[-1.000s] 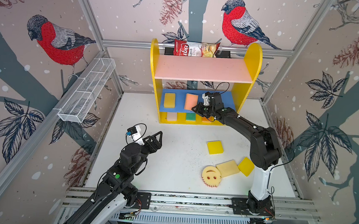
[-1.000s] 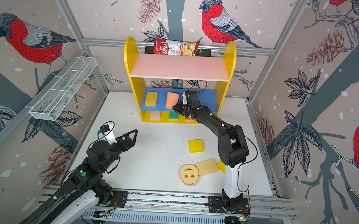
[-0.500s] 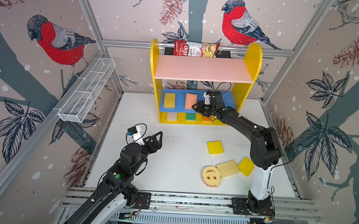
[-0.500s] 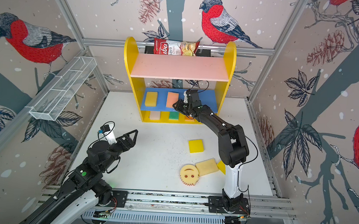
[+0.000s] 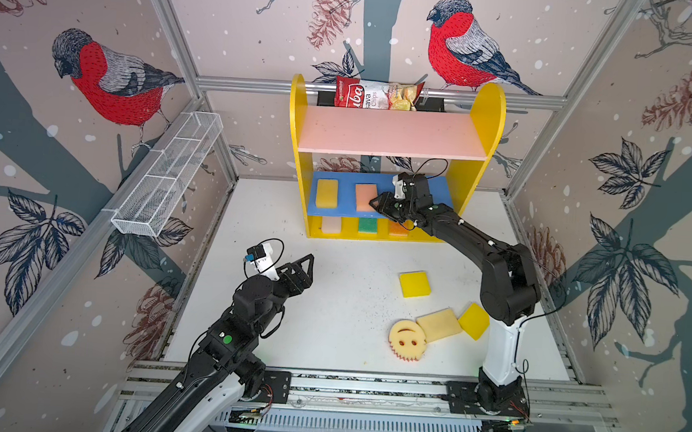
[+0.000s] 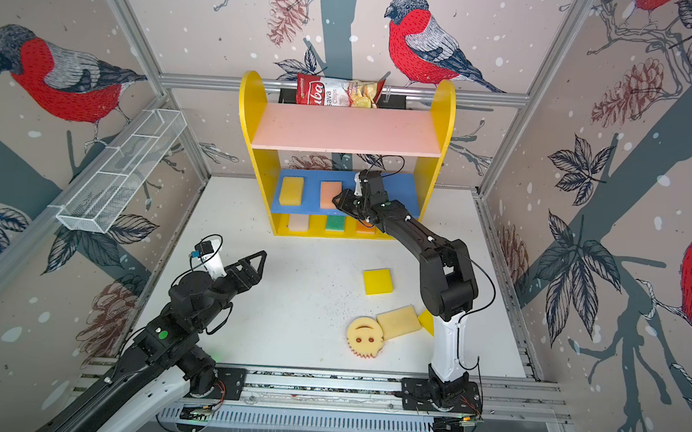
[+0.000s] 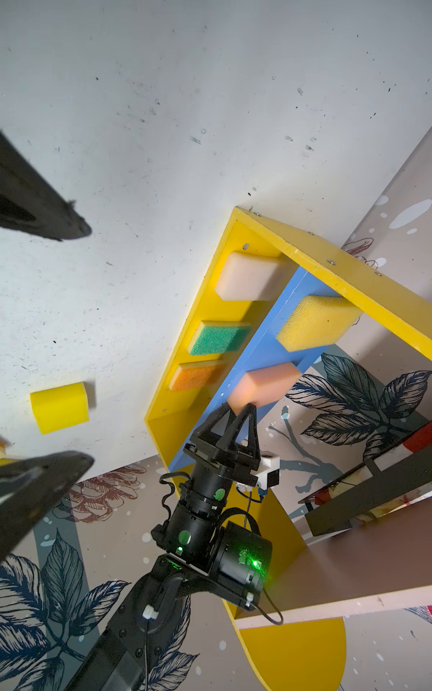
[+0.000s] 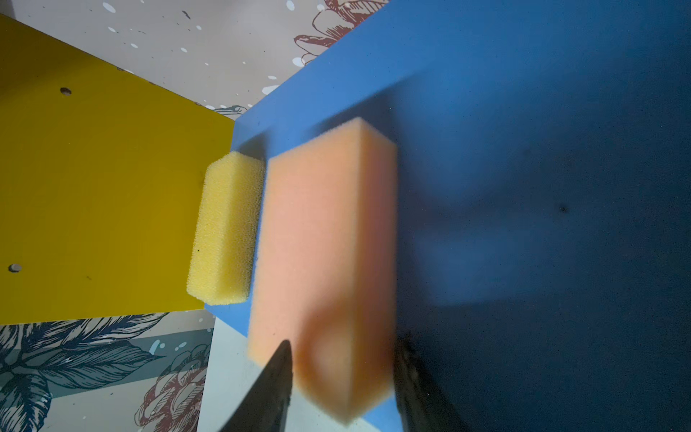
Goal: Place and organize the cleaning sponges onto the shelf
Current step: 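Lower the pink-orange sponge upright beside the yellow sponge and open the right gripper, then withdraw the right gripper toward the table sponges while the left gripper reaches forward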
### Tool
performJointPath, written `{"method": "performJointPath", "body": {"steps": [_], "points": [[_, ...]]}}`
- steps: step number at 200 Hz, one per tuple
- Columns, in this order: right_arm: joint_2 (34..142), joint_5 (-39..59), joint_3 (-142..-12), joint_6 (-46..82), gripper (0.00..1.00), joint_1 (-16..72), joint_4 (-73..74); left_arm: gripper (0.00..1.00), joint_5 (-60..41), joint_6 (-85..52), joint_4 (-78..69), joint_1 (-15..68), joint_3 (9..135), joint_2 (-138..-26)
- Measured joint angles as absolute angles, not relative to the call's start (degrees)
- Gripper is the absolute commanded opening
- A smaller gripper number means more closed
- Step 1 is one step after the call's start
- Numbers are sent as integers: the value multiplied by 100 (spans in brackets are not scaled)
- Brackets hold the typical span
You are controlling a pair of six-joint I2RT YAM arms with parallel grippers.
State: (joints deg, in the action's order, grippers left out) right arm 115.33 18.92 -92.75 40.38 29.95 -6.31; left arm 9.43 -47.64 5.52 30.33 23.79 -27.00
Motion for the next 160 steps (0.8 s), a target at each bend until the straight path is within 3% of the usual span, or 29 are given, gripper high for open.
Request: {"method": "performJointPath", "body": {"steps": [160], "points": [[10763,1610,-8567,4014,67,3011,-777,88,923,-4803,585,3033,2309,-2521]]}}
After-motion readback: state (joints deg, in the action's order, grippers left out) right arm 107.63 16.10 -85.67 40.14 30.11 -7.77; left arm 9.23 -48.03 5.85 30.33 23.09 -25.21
